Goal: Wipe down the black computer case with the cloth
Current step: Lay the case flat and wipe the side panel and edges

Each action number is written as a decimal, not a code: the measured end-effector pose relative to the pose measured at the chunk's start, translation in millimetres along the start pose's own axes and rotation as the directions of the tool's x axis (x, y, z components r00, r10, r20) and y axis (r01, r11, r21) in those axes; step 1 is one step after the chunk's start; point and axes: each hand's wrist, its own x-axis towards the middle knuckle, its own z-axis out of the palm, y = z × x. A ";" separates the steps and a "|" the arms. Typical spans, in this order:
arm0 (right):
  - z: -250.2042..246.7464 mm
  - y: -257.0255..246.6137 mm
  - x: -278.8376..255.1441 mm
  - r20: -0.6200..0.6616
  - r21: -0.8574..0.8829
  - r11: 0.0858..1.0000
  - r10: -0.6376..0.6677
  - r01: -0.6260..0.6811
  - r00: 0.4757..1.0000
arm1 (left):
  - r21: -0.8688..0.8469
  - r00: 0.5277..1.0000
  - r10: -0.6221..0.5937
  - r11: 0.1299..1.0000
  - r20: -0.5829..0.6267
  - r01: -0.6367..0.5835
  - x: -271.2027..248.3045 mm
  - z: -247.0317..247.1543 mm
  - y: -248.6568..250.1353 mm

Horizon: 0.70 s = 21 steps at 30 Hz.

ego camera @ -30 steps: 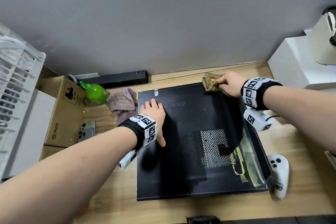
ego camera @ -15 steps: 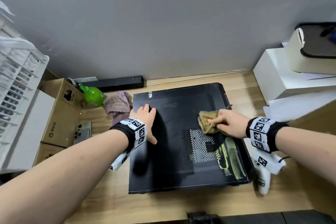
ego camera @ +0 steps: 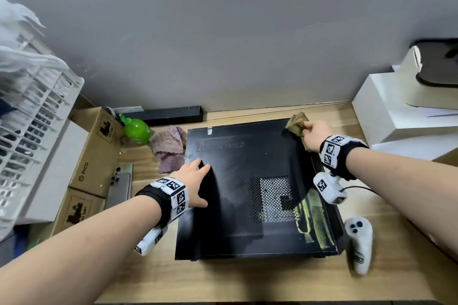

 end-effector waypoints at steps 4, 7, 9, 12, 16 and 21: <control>4.8 -22.2 30.9 0.036 -0.056 0.998 -0.027 0.029 0.999 | -0.020 1.000 0.017 1.000 0.009 -0.017 1.2 7.9 -3.2; 6.7 -36.9 31.0 0.088 -0.156 0.982 -0.094 0.107 0.992 | -0.054 0.999 0.029 0.998 0.013 -0.029 2.8 8.7 -4.7; 8.2 -39.4 17.1 0.163 -0.220 0.948 -0.197 0.230 0.967 | -0.064 0.999 0.038 0.997 0.017 -0.037 4.2 9.5 -5.4; 8.3 -25.7 -9.3 0.349 -0.260 0.874 -0.312 0.411 0.884 | -0.064 0.999 0.044 0.997 0.021 -0.043 5.3 10.6 -6.7; -20.5 -0.1 -29.8 0.378 -0.253 0.883 -0.285 0.395 0.881 | -0.047 0.999 0.047 0.998 -0.009 -0.048 4.7 12.3 -6.5; -13.7 16.7 -68.7 0.243 -0.214 0.915 -0.288 0.341 0.926 | -0.042 0.996 0.069 0.997 -0.055 -0.071 -2.6 21.9 -8.2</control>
